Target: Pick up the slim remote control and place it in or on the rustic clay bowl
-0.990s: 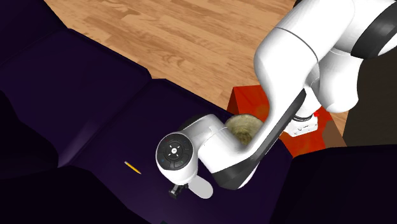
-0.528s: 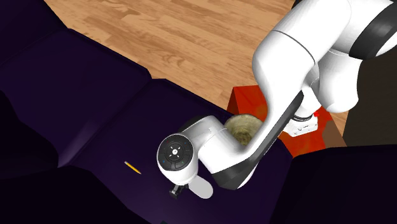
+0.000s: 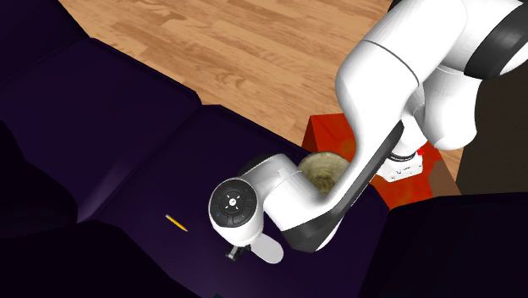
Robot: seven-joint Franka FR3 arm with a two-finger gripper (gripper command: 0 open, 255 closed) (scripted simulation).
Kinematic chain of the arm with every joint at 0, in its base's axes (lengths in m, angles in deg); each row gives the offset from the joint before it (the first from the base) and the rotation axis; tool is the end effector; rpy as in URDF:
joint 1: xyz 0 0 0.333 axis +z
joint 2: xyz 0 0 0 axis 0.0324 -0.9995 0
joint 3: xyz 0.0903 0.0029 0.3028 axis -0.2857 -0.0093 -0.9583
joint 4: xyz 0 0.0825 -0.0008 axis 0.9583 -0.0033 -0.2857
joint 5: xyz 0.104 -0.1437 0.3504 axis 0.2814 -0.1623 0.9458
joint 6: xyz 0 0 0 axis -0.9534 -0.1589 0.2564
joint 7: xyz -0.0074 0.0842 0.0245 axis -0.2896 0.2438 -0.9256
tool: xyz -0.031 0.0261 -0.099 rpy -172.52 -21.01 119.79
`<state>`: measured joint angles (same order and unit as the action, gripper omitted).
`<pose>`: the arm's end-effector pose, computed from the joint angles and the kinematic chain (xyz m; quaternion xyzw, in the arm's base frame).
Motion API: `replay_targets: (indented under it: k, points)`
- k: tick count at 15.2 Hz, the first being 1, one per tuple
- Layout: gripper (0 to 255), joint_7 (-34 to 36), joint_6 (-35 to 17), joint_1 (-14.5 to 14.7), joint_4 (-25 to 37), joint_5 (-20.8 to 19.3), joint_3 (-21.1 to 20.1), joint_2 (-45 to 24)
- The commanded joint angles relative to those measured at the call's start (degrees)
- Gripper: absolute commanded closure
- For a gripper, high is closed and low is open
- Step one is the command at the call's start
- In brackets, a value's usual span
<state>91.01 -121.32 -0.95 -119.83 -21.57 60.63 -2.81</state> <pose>0.5513 0.2721 0.3333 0.9592 -0.2826 0.0022 0.0094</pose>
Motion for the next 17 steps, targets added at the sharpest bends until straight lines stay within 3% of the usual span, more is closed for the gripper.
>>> replay_targets:
  k: [1, 17]
  points:
    - [255, 0.0, 0.0, 0.0, 0.01, 0.0, 0.0, 0.02]
    - [255, -2.31, 9.11, -0.92, 4.76, 3.37, -1.26, 5.05]
